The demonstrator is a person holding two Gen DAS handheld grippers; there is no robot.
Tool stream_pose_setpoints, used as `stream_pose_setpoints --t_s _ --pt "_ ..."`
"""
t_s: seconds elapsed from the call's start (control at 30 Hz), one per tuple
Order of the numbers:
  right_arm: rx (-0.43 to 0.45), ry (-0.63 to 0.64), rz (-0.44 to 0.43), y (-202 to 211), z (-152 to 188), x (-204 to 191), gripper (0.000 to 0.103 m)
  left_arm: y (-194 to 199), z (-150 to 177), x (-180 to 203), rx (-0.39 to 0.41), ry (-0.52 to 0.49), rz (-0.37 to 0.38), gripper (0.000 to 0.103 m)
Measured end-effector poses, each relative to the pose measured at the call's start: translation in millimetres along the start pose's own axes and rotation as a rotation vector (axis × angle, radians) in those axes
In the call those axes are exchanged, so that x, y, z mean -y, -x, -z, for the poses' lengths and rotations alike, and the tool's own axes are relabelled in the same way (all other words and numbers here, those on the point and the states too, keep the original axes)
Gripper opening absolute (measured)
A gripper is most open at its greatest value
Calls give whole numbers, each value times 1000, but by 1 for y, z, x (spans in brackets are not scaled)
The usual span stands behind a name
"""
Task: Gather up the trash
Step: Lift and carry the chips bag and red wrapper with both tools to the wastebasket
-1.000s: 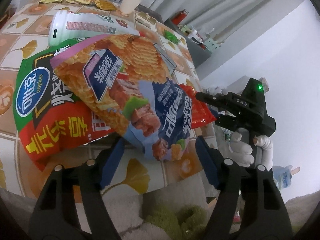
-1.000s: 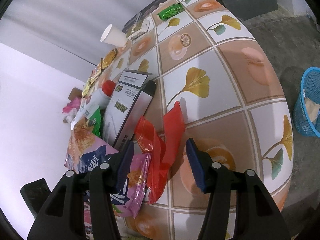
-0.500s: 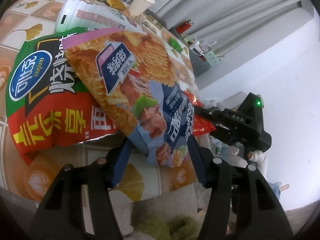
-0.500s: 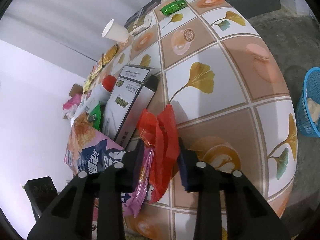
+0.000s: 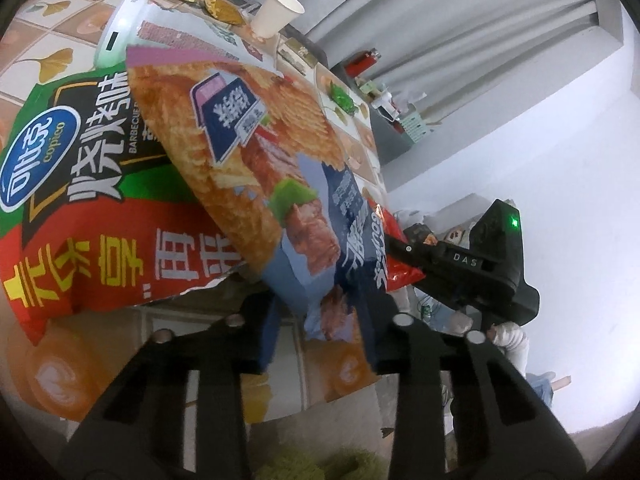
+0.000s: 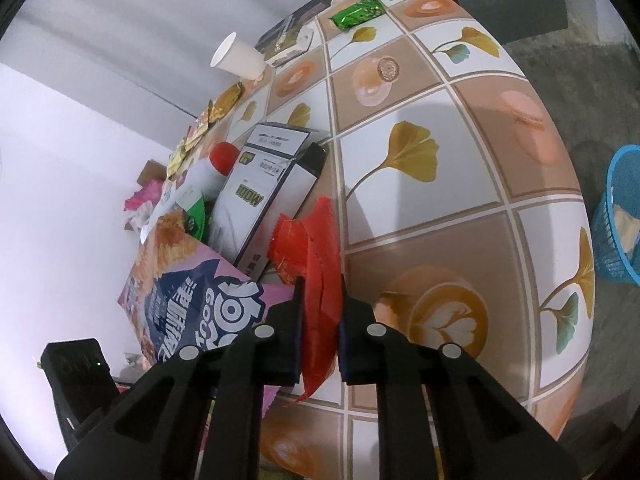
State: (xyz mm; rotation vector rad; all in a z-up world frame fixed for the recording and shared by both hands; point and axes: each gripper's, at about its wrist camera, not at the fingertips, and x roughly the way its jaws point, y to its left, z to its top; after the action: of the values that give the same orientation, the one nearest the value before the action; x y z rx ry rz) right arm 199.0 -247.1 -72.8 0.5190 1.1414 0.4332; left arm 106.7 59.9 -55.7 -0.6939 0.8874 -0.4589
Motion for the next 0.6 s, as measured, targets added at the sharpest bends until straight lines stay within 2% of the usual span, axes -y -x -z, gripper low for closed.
stream_pose_setpoints --t_s 0.1,0.2,0.6 --pt "0 0 -1 1 1 0 13 1 0 4 4 -12 -2 15" --pt "5 0 -1 4 3 1 13 -1 -1 10 12 -26 5 11" --pt "68 -32 18 25 -2 11 10 1 -9 35 52 -145 43 5"
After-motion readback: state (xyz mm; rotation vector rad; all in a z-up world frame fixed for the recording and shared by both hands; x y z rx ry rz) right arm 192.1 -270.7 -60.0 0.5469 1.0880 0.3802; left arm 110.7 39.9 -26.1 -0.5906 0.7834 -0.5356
